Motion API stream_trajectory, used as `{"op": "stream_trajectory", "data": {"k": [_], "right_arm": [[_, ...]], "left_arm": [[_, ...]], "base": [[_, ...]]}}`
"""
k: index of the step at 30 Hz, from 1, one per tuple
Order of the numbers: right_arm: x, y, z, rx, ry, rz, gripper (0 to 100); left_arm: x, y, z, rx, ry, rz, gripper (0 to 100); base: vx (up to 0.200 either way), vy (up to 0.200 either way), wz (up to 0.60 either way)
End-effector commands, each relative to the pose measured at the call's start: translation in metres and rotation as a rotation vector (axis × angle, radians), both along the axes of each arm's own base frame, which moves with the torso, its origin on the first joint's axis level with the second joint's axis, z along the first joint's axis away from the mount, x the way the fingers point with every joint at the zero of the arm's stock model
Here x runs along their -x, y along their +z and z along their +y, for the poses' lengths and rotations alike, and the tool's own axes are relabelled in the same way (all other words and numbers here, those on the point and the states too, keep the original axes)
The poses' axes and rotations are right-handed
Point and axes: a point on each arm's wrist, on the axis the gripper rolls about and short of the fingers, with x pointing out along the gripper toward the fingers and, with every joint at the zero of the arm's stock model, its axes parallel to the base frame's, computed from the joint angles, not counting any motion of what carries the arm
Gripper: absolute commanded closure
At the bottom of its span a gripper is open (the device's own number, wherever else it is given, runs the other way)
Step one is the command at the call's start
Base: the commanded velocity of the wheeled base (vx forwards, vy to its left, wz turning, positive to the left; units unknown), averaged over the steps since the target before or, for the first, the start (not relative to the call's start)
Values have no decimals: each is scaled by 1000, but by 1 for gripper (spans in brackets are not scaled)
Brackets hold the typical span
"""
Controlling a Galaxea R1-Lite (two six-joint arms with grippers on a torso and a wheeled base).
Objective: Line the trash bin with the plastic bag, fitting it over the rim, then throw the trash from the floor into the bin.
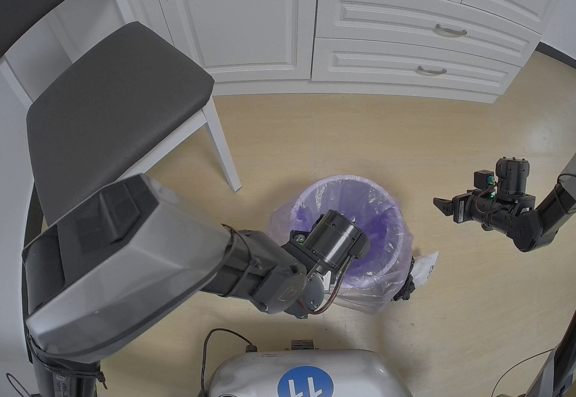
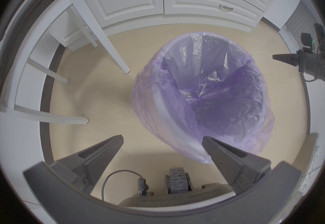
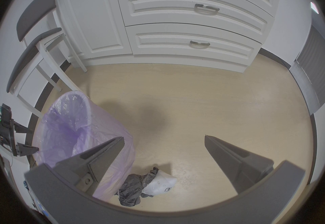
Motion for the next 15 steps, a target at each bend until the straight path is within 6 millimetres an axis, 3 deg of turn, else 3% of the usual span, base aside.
{"op": "stream_trajectory", "data": {"k": [1,8,9,15], "right_arm": [[0,-1,0,0,-1,2,0],[0,-2,-1,0,-4,5,0],[-1,-3,-1,0,-4,9,0],[-2,-8,-1,1,-2,22,0]], "left_arm": [[11,-6,9,-5,1,33,0],[7,-35,14,24,-17,83,0],[-1,-50,16,19,-4,94,0],[-18,-71,23,17,31,90,0]], "base": [[0,0,0],[0,0,0],[0,0,0],[0,0,0]]}}
